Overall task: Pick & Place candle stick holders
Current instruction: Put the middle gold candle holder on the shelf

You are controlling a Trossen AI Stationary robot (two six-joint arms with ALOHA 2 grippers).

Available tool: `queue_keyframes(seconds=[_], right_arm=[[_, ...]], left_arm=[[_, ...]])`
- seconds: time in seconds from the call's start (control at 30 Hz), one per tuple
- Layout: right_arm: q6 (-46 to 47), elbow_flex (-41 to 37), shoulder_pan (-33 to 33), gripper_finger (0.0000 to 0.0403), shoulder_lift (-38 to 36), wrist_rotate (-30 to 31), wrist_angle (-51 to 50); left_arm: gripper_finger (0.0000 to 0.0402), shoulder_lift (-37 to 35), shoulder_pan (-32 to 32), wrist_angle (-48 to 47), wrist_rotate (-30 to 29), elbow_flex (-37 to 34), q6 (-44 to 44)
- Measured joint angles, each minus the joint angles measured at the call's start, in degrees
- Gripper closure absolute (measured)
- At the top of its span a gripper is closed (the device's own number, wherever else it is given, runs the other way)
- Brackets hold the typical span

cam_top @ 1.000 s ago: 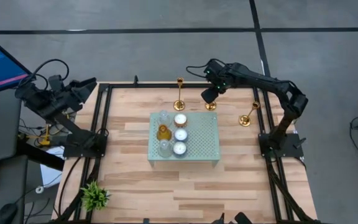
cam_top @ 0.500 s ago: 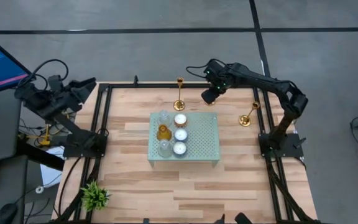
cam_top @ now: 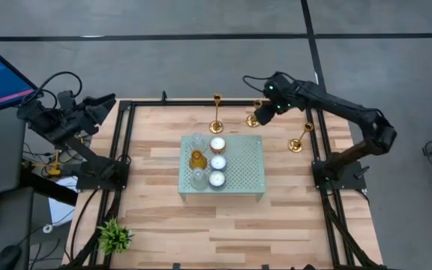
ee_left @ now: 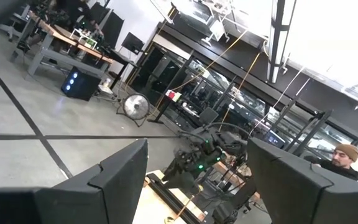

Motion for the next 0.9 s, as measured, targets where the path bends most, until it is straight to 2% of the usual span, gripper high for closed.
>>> queue_keyframes(seconds=[0.13,0.23,0.53,0.9], right_arm=[[1.5,-6.6,-0.6,0.0164,-1.1,-2.6,8.4],[2.1,-9.9,-0.4,0.0146,-0.2,-4.5,13.3],[0.7,-11.9,-1.3,0.0143,5.3,-5.9,23.6],[-2.0,-11.9,-2.3,0.0143,10.6,-5.1,27.0]], left_arm=[[0.0126,0.1,0.0,-0.1,0.0,0.0,0.0],[0.0126,0.1,0.0,-0.1,0.0,0.0,-0.2],[0.0126,0.1,0.0,0.1,-1.8,0.0,-0.2],[0.0126,0.1,0.0,0.3,-2.4,0.0,-0.7]])
